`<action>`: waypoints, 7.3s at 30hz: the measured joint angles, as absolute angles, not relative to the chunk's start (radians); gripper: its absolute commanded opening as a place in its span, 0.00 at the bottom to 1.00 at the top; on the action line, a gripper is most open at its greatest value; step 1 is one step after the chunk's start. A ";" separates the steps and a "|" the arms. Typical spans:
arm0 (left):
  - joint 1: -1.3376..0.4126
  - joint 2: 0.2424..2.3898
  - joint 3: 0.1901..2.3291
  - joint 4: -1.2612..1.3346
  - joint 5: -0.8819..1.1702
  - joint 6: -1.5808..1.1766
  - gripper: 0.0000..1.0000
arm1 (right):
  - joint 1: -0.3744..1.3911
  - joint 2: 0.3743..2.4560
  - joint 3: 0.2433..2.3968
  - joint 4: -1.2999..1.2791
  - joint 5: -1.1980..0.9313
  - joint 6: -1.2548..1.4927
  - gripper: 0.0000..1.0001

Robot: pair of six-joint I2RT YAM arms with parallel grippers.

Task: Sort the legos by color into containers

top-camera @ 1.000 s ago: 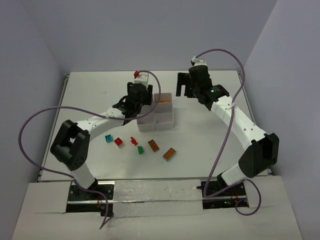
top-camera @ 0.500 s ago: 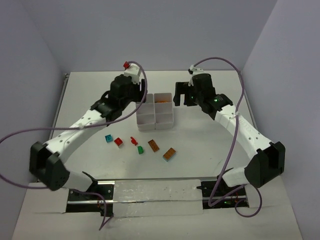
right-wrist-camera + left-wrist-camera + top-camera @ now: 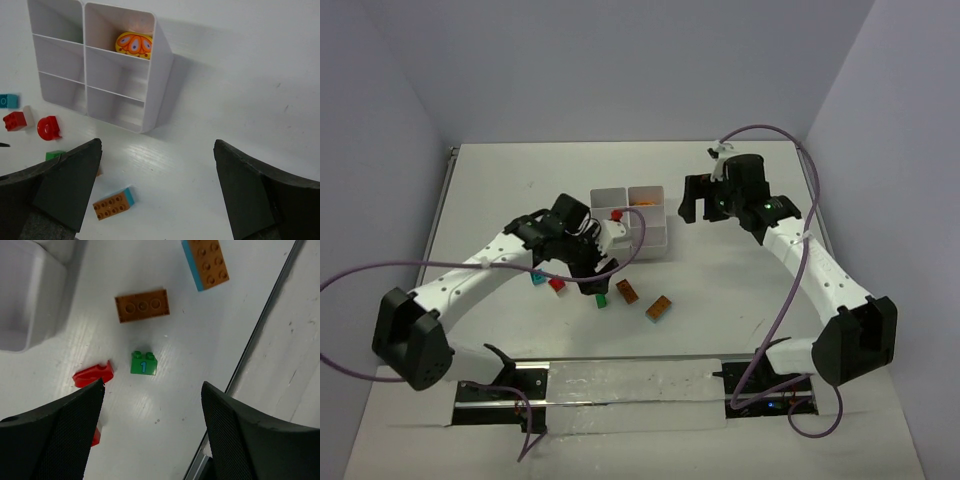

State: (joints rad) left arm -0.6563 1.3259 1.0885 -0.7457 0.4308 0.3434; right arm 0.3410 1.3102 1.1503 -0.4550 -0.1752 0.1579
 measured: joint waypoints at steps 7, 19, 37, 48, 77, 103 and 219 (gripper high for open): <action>-0.706 1.480 1.085 -0.785 0.389 0.396 0.77 | 0.225 1.305 1.150 -0.493 -0.221 0.137 1.00; -0.747 1.610 1.026 -0.721 0.305 0.414 0.67 | 0.189 1.306 1.152 -0.536 -0.252 0.134 1.00; -0.760 1.641 1.008 -0.657 0.264 0.422 0.06 | 0.189 1.326 1.162 -0.547 -0.255 0.133 1.00; -0.728 1.465 1.394 -0.639 0.115 0.042 0.00 | 0.189 1.329 1.165 -0.546 -0.219 0.159 1.00; -0.595 1.927 1.760 -0.730 -0.268 -0.444 0.37 | 0.189 1.330 1.165 -0.543 -0.191 0.167 1.00; -0.486 1.263 1.313 -0.717 0.128 0.090 0.93 | 0.195 1.330 1.166 -0.542 -0.246 0.136 1.00; -0.537 1.880 1.732 -0.879 0.407 0.815 0.00 | 0.212 1.385 1.207 -0.608 -0.332 0.084 1.00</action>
State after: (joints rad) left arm -0.5371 1.8799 1.7317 -0.8790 0.4068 0.8146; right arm 0.2115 1.3853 1.2073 -0.6077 -0.3317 0.0843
